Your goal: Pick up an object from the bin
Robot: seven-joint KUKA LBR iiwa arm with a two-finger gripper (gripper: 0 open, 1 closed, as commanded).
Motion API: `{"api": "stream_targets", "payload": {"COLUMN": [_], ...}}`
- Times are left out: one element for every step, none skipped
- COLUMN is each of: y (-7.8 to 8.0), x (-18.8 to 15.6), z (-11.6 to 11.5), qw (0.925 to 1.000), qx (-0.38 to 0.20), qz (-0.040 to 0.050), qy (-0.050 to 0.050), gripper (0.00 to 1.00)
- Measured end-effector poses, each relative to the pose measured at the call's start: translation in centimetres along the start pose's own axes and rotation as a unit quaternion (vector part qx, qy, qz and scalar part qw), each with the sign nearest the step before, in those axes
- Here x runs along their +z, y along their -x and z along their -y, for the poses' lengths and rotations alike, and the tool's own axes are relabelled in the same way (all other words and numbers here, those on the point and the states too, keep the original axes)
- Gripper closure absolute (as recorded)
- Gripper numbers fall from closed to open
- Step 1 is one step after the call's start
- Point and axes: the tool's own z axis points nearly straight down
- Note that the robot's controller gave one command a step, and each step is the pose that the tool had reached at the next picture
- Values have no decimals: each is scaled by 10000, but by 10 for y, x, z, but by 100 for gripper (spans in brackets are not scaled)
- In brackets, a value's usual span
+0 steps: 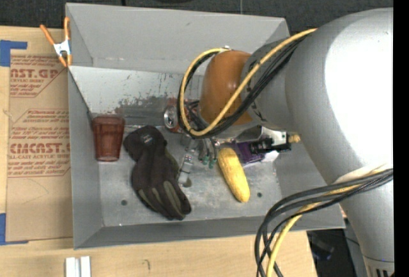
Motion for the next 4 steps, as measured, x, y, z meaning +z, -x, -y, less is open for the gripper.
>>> {"api": "stream_targets", "payload": {"y": [-39, -39, -40, -41], "x": [-1, -1, -4, -18], "z": [-48, -48, -48, -46], "qw": [9840, 9840, 9840, 9840], "qx": [1781, 1780, 1782, 1782], "qz": [26, 27, 22, -6], "qy": [15, 15, 7, -21], "gripper": [100, 100, 100, 100]}}
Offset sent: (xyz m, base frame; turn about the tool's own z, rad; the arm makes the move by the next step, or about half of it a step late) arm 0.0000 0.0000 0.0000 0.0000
